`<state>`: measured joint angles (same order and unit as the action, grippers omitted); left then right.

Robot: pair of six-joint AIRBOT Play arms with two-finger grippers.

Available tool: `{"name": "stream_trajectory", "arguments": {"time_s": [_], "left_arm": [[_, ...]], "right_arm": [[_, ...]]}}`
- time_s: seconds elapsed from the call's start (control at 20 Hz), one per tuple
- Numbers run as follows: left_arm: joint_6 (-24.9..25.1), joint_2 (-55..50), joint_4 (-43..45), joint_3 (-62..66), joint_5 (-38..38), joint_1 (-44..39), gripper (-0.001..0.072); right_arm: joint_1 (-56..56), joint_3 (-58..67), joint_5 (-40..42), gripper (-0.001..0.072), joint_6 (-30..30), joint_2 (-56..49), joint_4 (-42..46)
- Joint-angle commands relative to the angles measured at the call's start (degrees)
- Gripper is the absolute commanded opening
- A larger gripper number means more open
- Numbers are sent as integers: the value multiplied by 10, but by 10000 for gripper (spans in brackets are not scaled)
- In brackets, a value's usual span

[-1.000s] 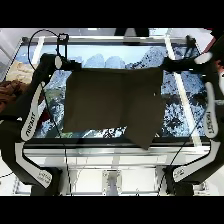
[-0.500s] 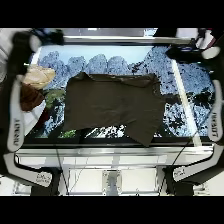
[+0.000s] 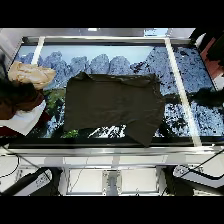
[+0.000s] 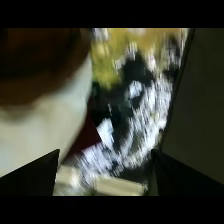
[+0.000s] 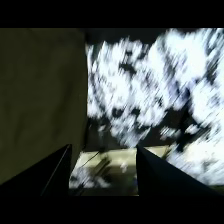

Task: Fold the shirts.

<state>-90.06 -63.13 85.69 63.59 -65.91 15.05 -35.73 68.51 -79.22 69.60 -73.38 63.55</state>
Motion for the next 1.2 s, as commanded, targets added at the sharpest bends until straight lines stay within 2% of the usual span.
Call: {"name": "stream_trajectory", "arguments": {"time_s": [0.0,0.1,0.25,0.45,0.8,0.9,1.0,1.05,1.15], "left_arm": [[-38,106,-123,-270,106,21,642],[-76,113,-186,-333,145,21,642],[-74,108,-277,-370,172,21,642],[-73,84,-303,-386,149,21,641],[-68,20,-356,-387,160,21,641],[-42,2,-390,-387,167,21,642],[-40,-11,-399,-387,175,20,642],[-40,-14,-398,-387,176,20,642],[-40,-14,-405,-387,178,21,642]], "right_arm": [[-39,-203,36,448,-27,34,-100],[-38,-275,85,448,-39,34,-158],[-37,-328,143,448,-69,31,-227],[-22,-342,180,448,-69,8,-224],[75,-341,259,446,-69,-41,-249],[102,-341,273,447,-69,-61,-264],[120,-341,277,442,-69,-74,-279],[126,-341,276,343,-69,-75,-283],[124,-341,265,57,-81,-75,-295]]}}
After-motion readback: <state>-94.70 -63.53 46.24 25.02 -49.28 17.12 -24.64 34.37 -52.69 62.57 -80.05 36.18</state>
